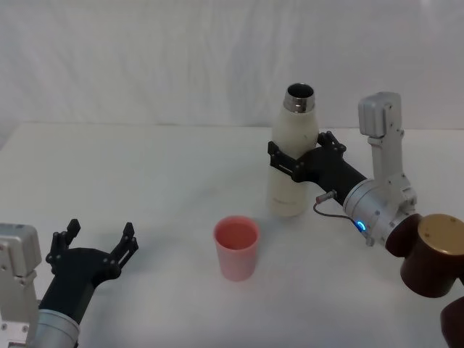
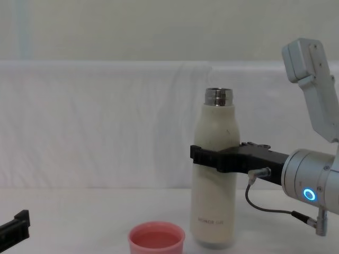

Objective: Grasp the thermos with one hand and pour water into the cup lid.

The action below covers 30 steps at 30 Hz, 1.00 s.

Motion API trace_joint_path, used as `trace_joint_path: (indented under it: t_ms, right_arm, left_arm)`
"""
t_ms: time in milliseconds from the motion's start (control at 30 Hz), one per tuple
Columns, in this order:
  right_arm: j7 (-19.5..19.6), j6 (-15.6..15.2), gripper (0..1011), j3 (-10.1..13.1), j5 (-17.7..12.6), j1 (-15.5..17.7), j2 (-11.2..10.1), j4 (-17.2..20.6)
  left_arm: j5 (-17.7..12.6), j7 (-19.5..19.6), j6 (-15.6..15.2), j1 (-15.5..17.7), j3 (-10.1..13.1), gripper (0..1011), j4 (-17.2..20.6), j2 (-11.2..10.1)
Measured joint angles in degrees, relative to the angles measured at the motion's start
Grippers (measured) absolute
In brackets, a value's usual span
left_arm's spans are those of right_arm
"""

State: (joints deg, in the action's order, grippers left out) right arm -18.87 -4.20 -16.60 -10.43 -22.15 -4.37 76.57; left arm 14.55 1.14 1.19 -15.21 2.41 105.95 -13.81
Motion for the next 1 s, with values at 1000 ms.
trace_joint_path:
  t_ms: [1000]
  right_arm:
    - [1.0, -0.5, 957, -3.9, -3.4, -0.5, -2.5, -1.1]
  left_arm:
    - [0.0, 0.0, 0.0, 0.0, 0.0, 1001, 0.0, 0.0]
